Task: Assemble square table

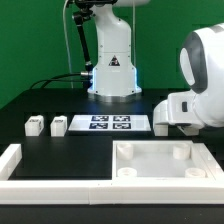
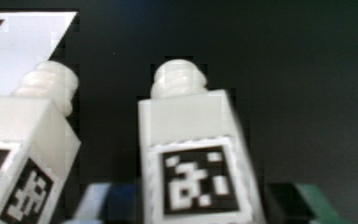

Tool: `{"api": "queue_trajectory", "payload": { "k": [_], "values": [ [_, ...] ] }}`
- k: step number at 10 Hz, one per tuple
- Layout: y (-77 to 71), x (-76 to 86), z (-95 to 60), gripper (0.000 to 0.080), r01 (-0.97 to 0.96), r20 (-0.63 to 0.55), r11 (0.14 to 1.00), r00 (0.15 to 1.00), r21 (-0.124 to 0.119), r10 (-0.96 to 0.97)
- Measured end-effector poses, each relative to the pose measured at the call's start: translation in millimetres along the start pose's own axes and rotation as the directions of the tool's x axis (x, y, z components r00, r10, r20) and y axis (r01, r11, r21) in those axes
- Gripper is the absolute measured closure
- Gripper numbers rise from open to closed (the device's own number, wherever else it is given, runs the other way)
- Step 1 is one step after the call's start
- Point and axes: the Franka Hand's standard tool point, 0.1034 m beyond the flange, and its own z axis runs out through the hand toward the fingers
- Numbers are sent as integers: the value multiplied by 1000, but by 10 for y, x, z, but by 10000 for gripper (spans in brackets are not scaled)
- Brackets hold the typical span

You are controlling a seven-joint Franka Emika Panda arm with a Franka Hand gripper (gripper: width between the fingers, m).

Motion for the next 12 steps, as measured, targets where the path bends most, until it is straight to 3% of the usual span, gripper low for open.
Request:
{"api": "queue_trajectory", "payload": {
  "k": [7,10,11,12],
  "values": [
    [22,-27,-41,511,17,6,1000,1000,0,-17],
    [258,-395,-629,511,73,-38,997,997,16,-73],
    [311,-509,-702,511,69,-35,997,997,16,-68],
    [298,-509,-705,511,63,-63,998,996,15,-62]
  ]
}}
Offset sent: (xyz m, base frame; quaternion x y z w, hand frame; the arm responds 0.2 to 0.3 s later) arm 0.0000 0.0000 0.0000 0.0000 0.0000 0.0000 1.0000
